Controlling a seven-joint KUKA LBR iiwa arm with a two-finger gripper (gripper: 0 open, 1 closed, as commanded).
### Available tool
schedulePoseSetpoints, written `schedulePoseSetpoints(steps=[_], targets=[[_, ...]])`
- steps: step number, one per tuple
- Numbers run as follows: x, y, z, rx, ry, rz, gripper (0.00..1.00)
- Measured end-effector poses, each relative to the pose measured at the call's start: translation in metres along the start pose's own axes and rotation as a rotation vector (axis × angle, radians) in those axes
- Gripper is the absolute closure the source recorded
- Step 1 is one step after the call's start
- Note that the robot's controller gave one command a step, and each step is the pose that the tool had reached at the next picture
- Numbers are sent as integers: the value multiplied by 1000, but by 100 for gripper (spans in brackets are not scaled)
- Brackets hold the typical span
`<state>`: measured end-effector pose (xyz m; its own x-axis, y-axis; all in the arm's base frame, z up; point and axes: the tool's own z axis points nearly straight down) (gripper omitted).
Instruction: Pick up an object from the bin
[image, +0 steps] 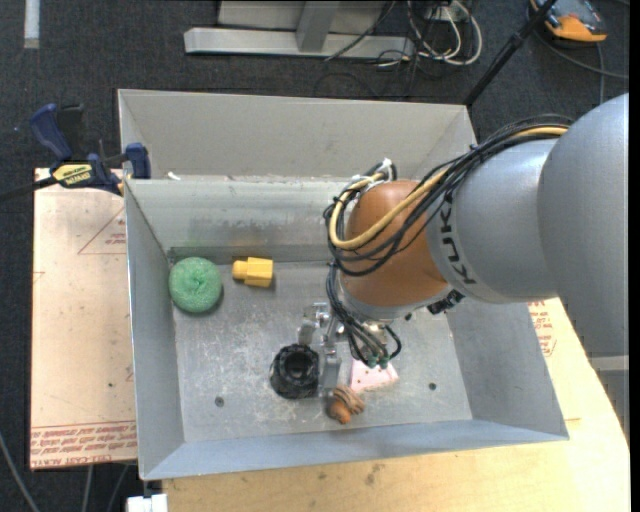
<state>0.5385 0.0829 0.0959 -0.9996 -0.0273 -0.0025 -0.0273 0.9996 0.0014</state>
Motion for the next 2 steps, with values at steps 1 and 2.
schedulePoseSetpoints(steps=[1,2], targets=[[-9,18,-46,2,8,-4,100],[14,54,-114,1,5,-14,100]])
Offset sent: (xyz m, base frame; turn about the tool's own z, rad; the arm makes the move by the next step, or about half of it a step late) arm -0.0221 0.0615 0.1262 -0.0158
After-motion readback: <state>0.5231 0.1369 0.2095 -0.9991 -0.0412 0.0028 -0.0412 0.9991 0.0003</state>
